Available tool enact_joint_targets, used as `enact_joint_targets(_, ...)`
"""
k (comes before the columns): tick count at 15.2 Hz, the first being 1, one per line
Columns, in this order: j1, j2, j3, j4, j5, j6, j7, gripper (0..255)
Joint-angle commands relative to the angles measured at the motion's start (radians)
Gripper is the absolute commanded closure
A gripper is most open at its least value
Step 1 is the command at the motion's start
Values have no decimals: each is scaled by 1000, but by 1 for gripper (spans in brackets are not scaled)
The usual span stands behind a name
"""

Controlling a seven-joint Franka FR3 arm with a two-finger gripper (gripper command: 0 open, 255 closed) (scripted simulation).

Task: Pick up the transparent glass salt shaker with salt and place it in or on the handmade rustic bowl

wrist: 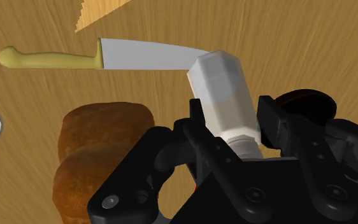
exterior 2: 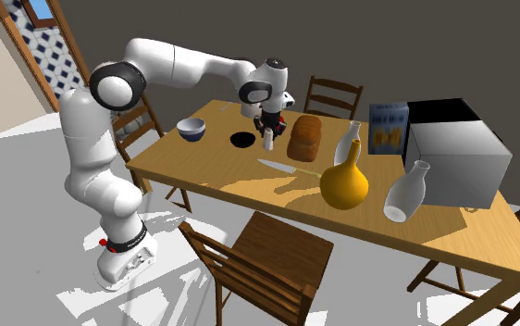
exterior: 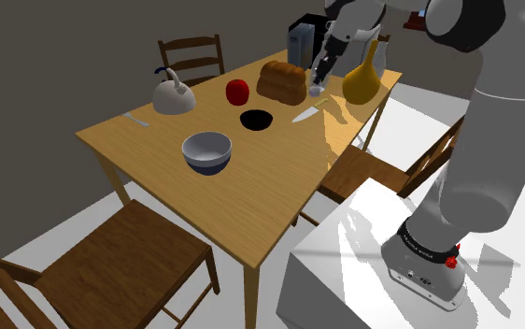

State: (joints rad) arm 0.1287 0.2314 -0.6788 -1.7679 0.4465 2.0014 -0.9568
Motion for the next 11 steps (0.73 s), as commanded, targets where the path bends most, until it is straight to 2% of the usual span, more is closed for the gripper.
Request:
enact_joint_targets(1, 32, -8, 14, -6, -10, 15, 47, 255)
enact_joint_targets(11, 163, 33, 89, 54, -22, 53, 263, 255)
